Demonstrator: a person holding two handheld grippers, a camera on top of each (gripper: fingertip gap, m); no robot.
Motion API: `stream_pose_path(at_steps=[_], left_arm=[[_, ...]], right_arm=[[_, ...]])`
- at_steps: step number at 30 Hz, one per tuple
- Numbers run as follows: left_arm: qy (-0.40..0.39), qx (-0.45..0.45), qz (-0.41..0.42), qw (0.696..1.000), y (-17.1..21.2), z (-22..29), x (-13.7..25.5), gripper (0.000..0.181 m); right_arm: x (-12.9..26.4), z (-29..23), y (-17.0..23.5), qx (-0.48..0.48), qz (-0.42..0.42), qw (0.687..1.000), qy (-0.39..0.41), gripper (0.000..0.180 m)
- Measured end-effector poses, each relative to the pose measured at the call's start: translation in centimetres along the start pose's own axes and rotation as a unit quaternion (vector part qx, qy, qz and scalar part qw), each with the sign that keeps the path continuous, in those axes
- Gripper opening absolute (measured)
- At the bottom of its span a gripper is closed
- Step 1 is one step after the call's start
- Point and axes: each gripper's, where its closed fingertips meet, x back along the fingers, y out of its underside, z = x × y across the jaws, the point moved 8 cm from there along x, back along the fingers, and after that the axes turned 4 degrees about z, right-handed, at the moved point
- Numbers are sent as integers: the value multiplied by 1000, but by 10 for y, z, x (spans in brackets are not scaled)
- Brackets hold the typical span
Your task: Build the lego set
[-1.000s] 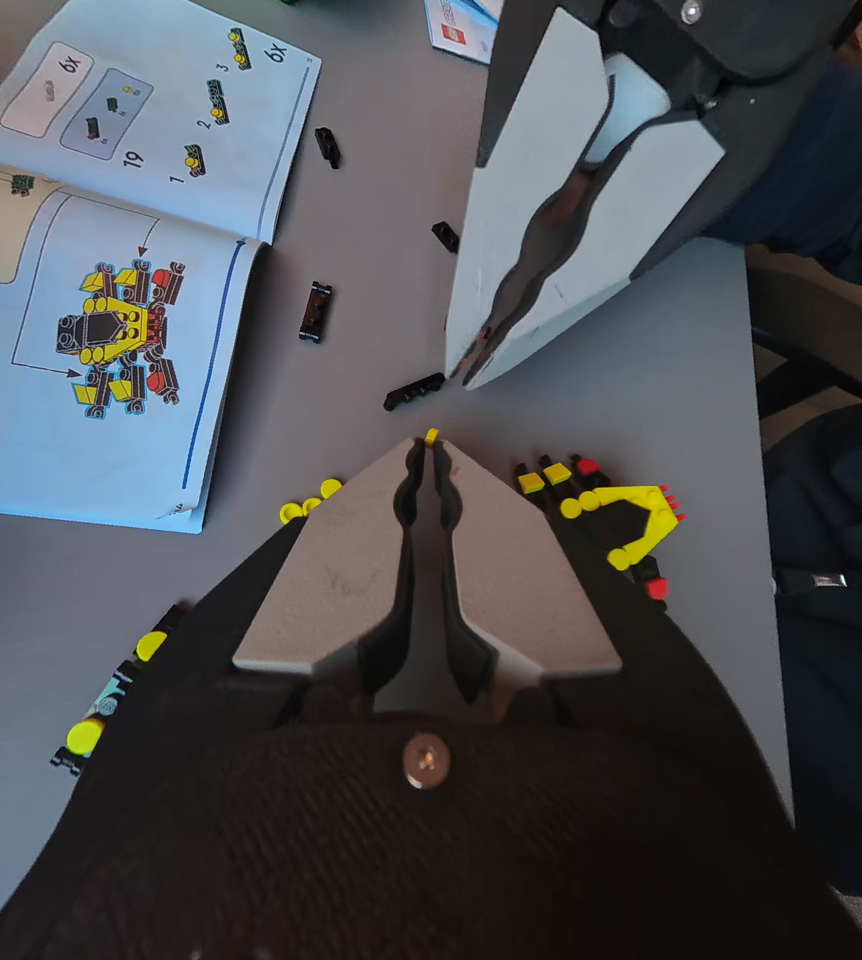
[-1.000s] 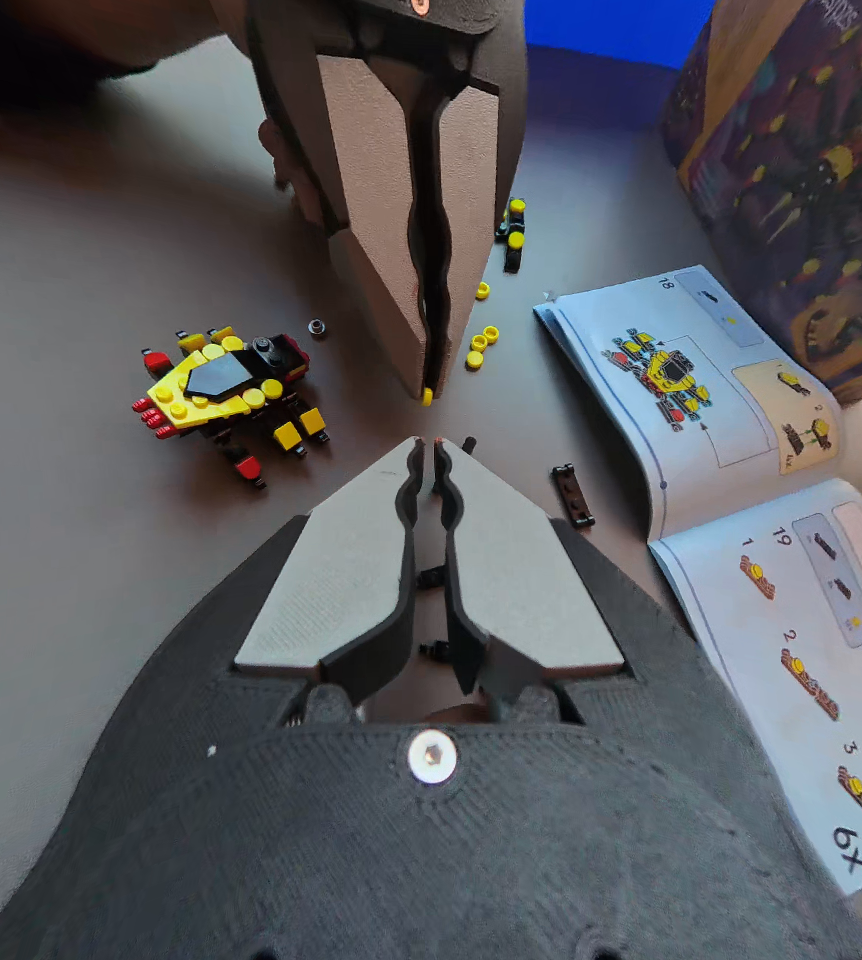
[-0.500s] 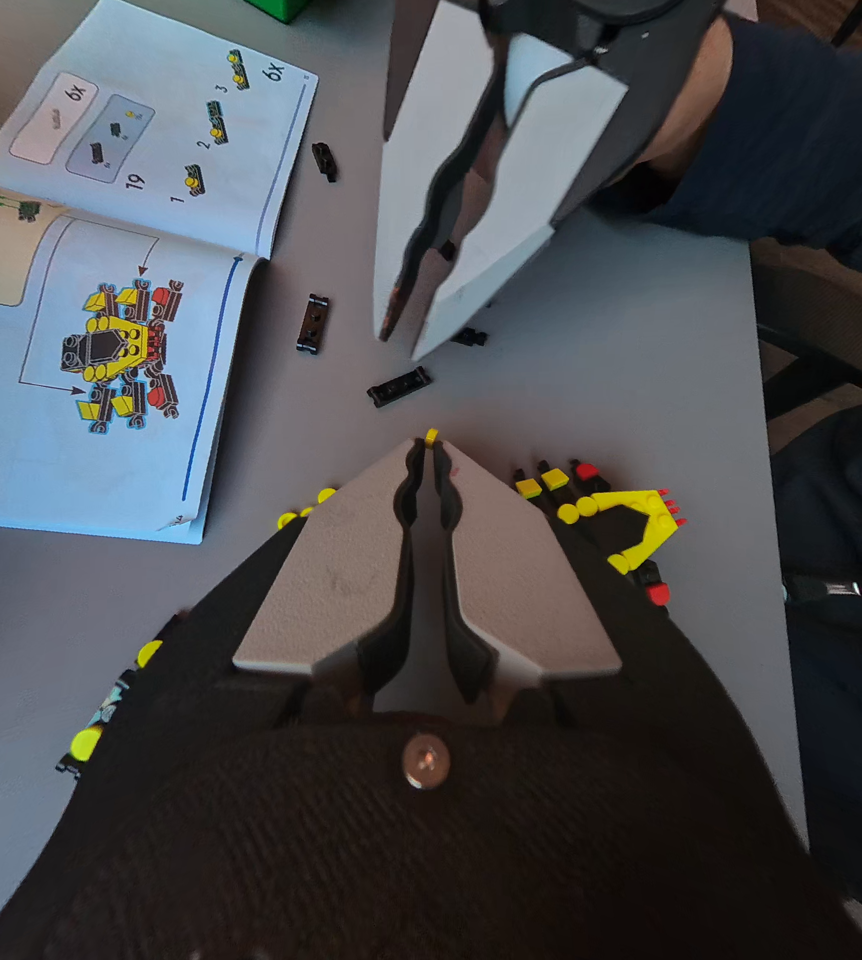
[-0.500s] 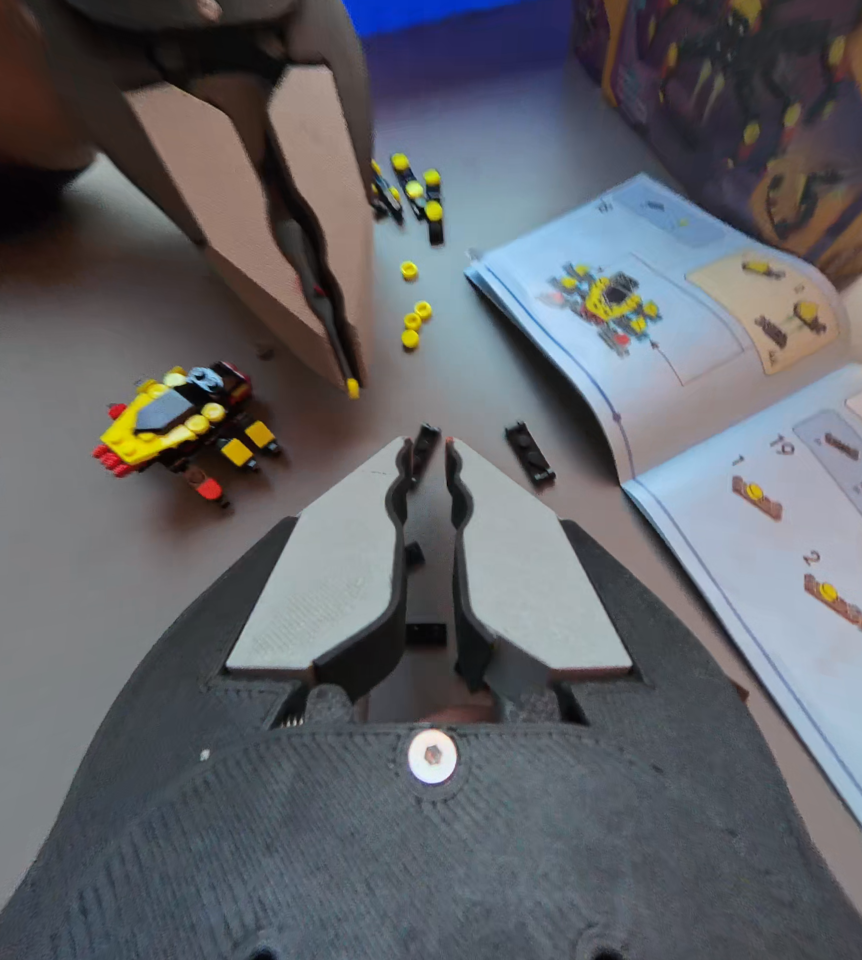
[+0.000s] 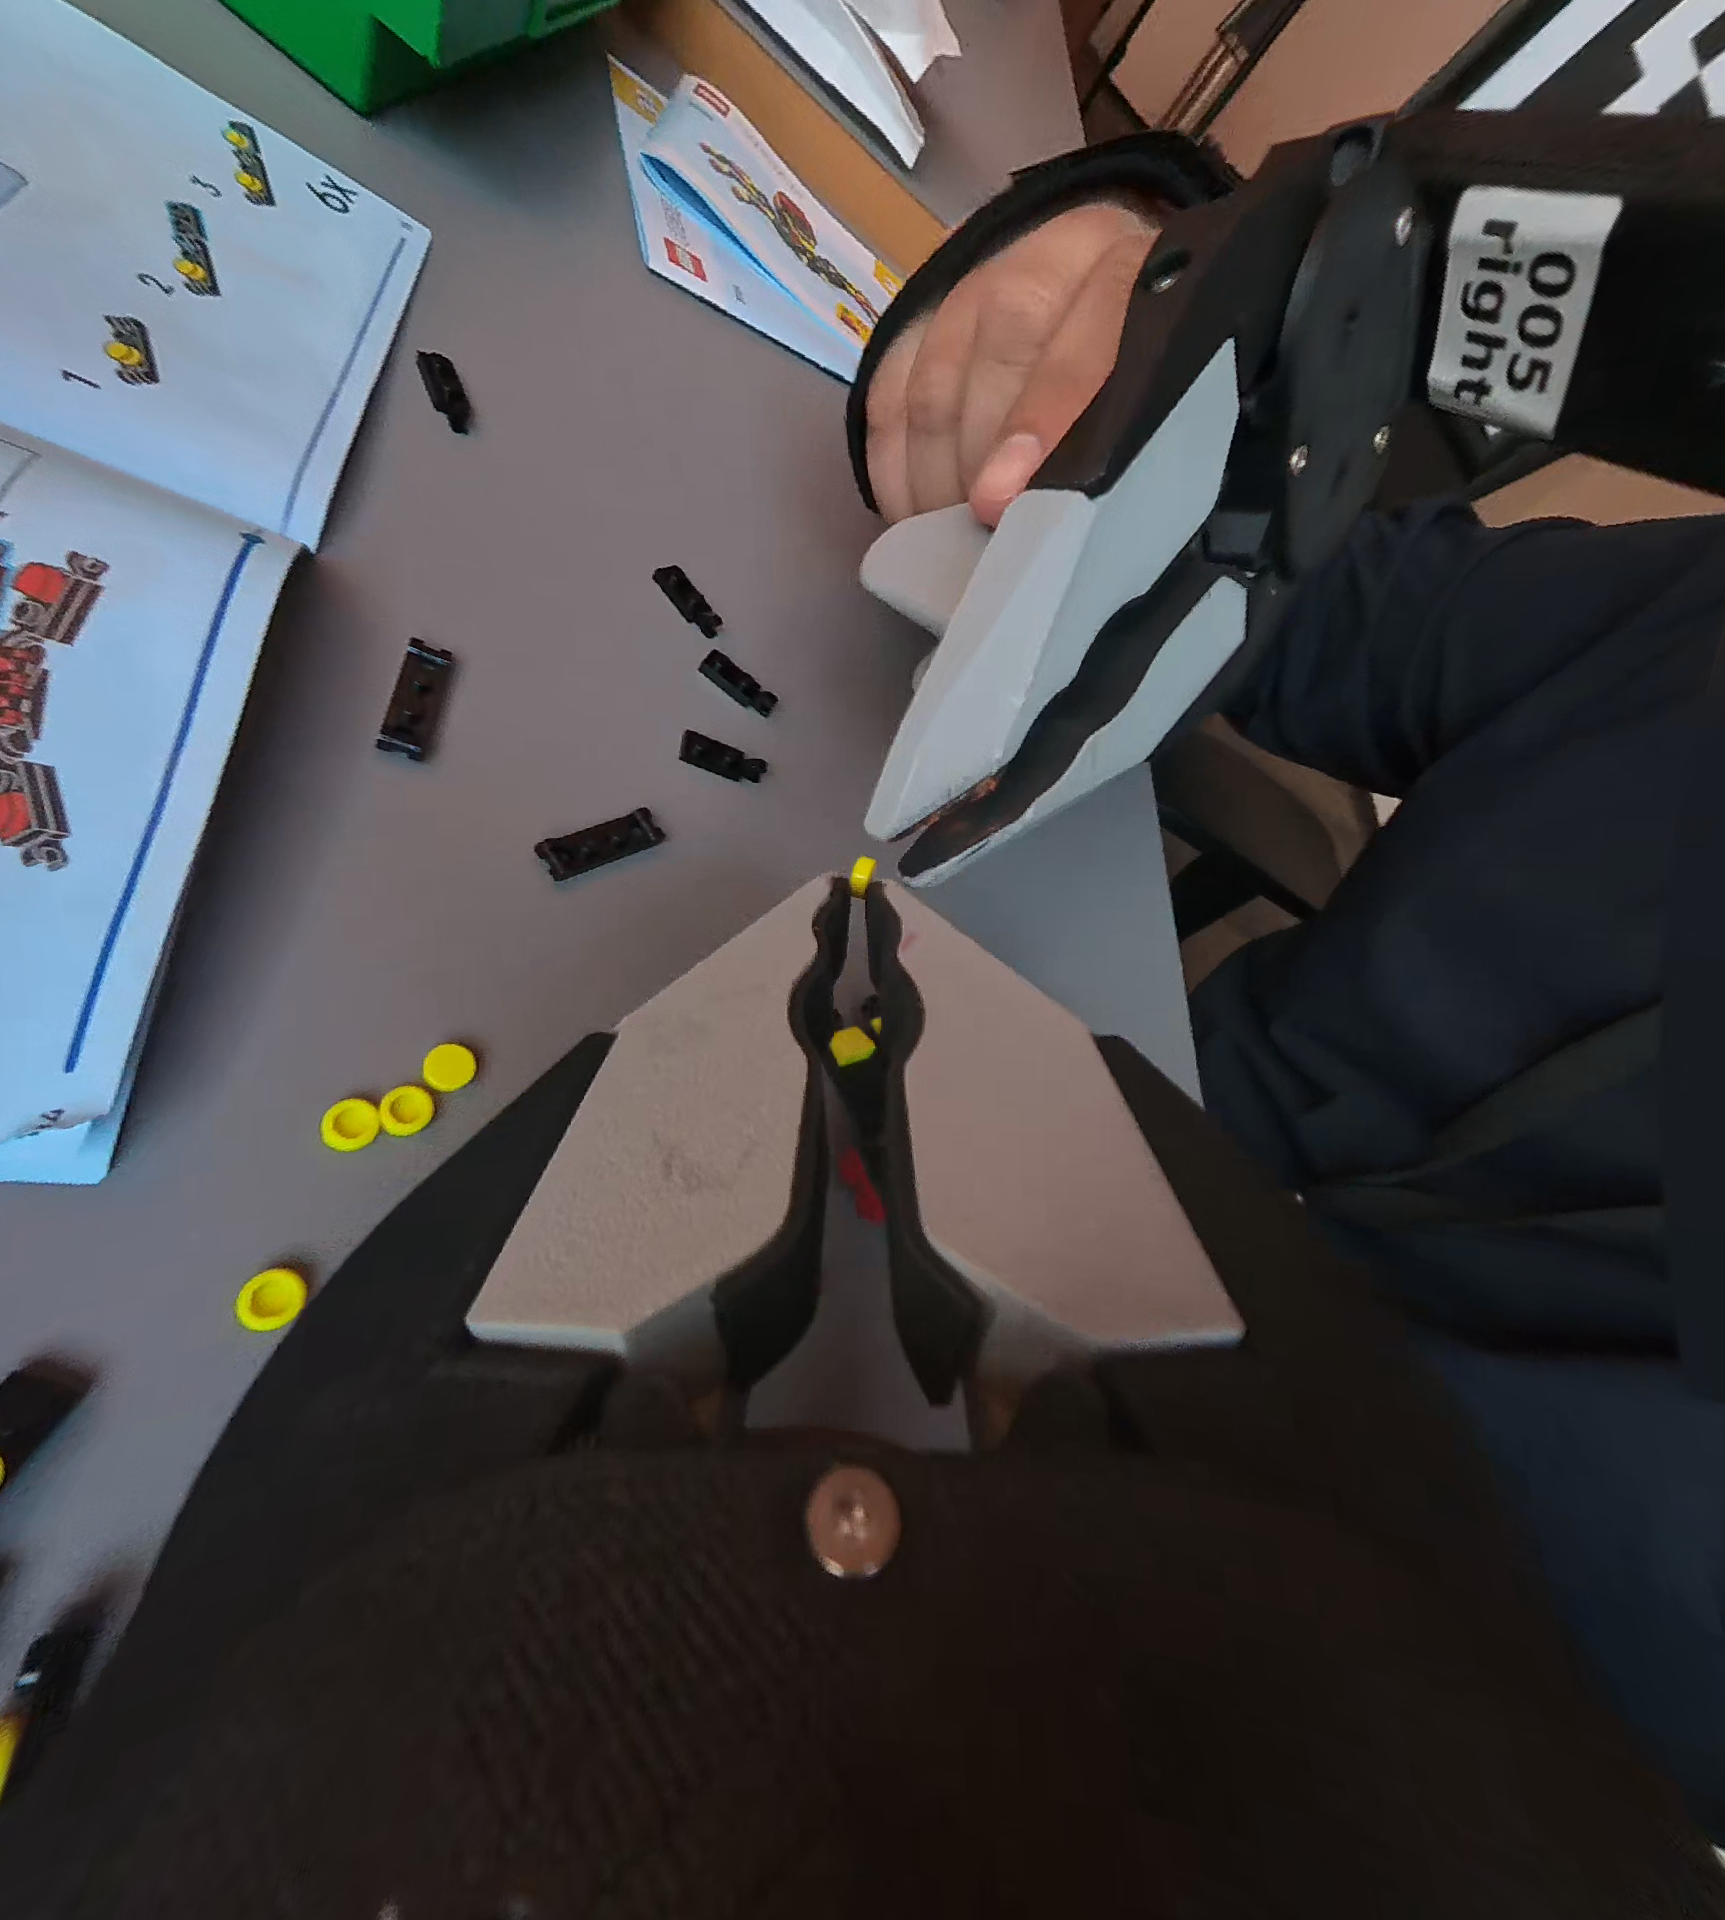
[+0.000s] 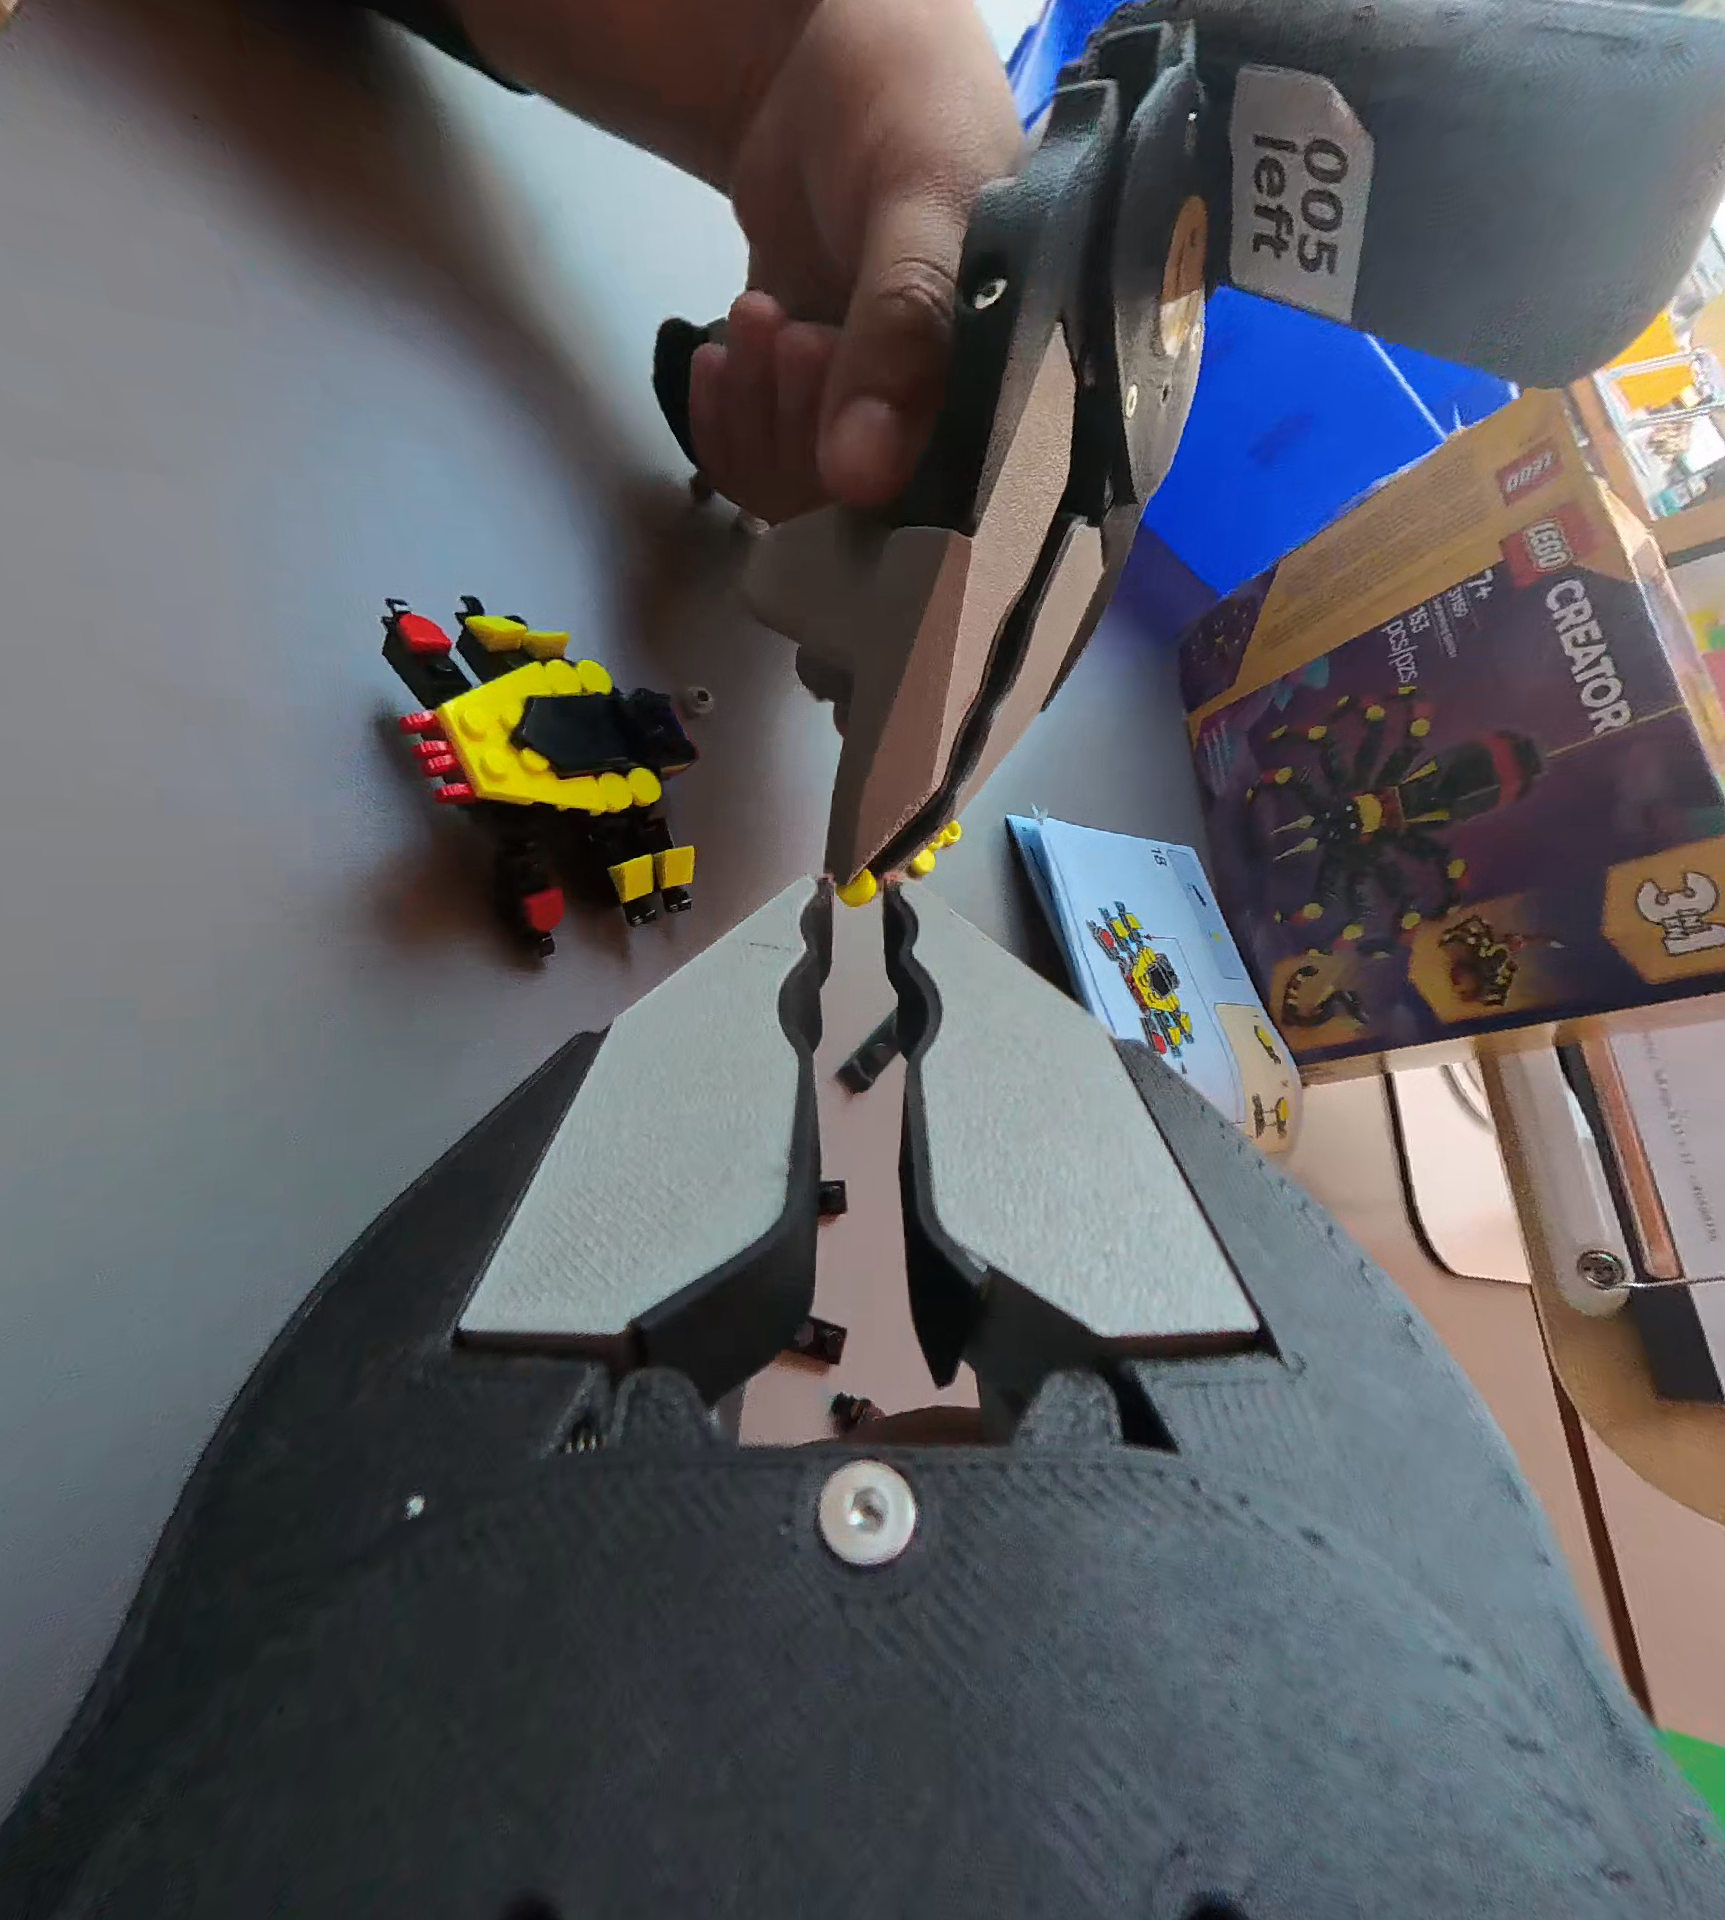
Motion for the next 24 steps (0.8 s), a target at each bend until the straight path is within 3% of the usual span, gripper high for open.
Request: stream_pose_path(at_steps=[24], left_arm=[[21,22,-1,1000,1,1,-2,0]], right_arm=[[-4,-8,-1,73,-31,996,30,4]])
